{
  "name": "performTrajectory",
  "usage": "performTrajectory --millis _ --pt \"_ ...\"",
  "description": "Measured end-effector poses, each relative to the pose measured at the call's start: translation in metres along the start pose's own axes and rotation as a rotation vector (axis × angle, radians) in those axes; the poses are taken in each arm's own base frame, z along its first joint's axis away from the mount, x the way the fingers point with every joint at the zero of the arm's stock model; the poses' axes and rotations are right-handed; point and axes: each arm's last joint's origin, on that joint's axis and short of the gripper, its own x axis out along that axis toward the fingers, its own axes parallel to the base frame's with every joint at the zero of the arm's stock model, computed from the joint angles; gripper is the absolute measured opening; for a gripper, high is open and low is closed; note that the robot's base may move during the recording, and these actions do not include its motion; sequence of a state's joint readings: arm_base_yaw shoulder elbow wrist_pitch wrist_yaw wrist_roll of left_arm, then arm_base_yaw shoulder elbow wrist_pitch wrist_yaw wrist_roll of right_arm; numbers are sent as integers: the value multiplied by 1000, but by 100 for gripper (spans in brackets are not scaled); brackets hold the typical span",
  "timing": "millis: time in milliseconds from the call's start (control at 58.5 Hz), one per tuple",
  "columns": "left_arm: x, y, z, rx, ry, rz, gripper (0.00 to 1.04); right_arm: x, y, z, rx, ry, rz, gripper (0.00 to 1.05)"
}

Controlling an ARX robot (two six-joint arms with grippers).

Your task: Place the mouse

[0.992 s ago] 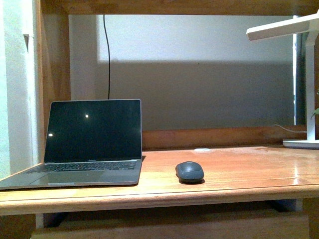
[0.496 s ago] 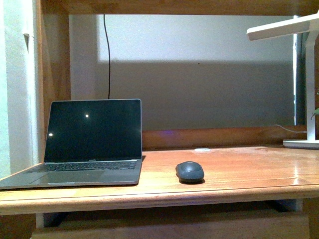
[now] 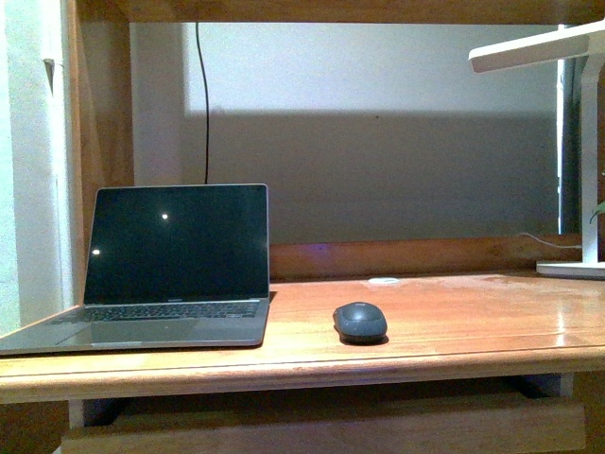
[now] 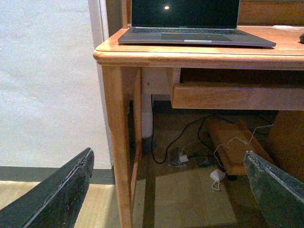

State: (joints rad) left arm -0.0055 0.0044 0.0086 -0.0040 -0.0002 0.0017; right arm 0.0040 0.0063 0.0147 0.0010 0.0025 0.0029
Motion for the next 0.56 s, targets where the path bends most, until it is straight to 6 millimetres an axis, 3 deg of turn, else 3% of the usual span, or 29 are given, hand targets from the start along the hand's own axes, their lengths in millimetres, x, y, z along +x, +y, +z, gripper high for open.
performTrajectory --millis 86,564 --pt "0 0 0 0 0 0 97 0 0 0 0 0 0 99" --pt "0 0 0 0 0 0 97 0 0 0 0 0 0 97"
